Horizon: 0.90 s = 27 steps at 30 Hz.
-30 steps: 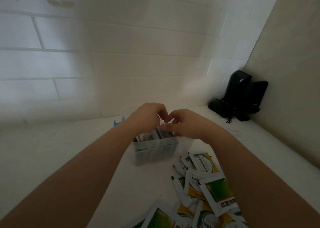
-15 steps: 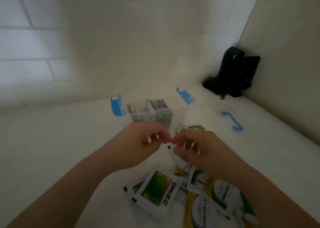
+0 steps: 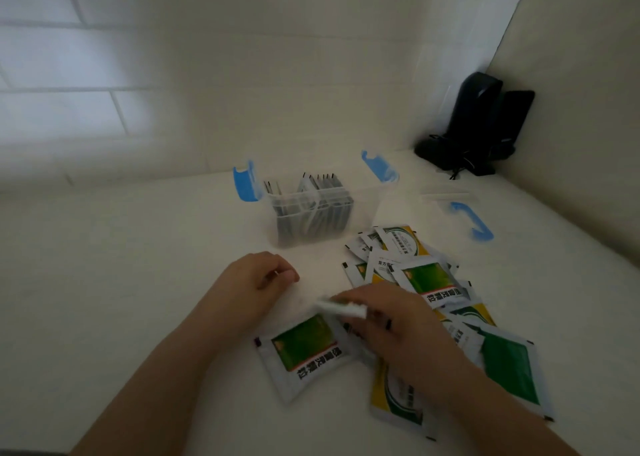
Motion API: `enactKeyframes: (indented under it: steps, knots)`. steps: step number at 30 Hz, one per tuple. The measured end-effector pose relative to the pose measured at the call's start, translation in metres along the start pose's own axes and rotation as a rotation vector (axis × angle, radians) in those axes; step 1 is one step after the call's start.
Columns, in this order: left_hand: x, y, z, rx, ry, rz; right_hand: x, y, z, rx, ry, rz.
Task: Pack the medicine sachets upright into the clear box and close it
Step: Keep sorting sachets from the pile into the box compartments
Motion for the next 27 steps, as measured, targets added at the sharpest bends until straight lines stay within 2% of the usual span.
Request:
enactKeyframes:
  steps: [3, 5, 7, 10, 13, 20, 24, 27]
  knots:
    - [0.006, 0.003, 0.023, -0.248, -0.025, 0.045, 0.013, 0.004, -0.017, 0.179, -0.08, 0.069]
    - [0.009, 0.009, 0.038, -0.391, -0.105, 0.07, 0.016, 0.005, -0.019, 0.205, -0.071, 0.081]
    - [0.015, 0.013, 0.045, -0.438, -0.189, 0.12, 0.016, 0.003, -0.018, 0.209, -0.037, 0.074]
    - [0.025, 0.015, 0.052, -0.431, -0.209, 0.21, 0.016, 0.001, -0.015, 0.195, 0.037, 0.053]
    - [0.033, 0.012, 0.047, -0.369, -0.126, 0.234, 0.019, 0.002, -0.018, 0.24, 0.017, 0.039]
    - [0.018, 0.008, 0.032, -0.222, 0.087, 0.085, 0.025, 0.005, -0.026, 0.293, -0.013, 0.022]
    - [0.013, 0.004, 0.026, -0.205, 0.018, -0.032, 0.027, 0.003, -0.022, 0.261, 0.019, 0.027]
    - [0.004, 0.001, 0.028, -0.212, 0.05, -0.091, 0.028, 0.003, -0.021, 0.26, 0.027, 0.026]
Point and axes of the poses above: each hand's wrist, its own y-axis away from the middle knuckle, its own z-axis out of the palm, x = y × z, the point moved 10 cm from there along -y, towards the middle knuckle, and after that the axes turned 2 degrees about -x, right-handed, at the moved point
